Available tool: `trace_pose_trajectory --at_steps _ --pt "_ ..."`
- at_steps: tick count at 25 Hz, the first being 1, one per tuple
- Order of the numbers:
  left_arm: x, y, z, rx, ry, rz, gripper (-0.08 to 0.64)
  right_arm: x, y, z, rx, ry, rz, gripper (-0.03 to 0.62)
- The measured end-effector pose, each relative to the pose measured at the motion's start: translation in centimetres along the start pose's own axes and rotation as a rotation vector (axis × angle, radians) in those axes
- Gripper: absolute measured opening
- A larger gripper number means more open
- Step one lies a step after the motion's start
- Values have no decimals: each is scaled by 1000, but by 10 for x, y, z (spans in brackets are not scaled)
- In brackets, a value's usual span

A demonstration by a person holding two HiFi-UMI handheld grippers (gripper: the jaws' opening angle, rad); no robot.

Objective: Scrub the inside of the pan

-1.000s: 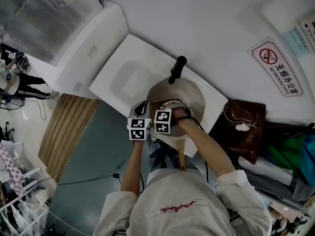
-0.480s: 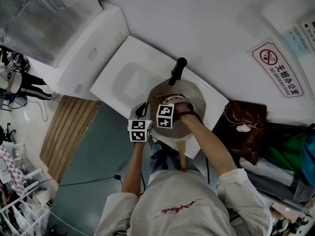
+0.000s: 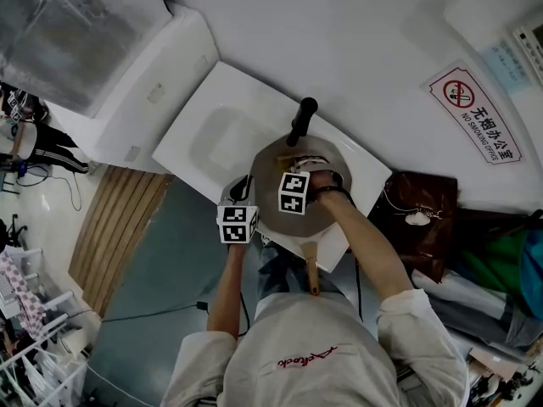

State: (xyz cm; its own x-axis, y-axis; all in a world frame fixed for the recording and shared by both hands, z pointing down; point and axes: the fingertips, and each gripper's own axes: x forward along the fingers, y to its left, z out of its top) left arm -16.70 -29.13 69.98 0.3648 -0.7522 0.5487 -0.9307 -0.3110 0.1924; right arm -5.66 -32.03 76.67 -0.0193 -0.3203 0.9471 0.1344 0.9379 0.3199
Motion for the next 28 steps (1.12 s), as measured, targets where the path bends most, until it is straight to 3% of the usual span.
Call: trace_pose_trajectory --at_steps 14,28 --pt "0 0 0 8 1 6 25 -4 34 -47 17 64 23 23" --pt "1 -1 -1 11 -7 10 25 -10 85 -49 8 76 70 23"
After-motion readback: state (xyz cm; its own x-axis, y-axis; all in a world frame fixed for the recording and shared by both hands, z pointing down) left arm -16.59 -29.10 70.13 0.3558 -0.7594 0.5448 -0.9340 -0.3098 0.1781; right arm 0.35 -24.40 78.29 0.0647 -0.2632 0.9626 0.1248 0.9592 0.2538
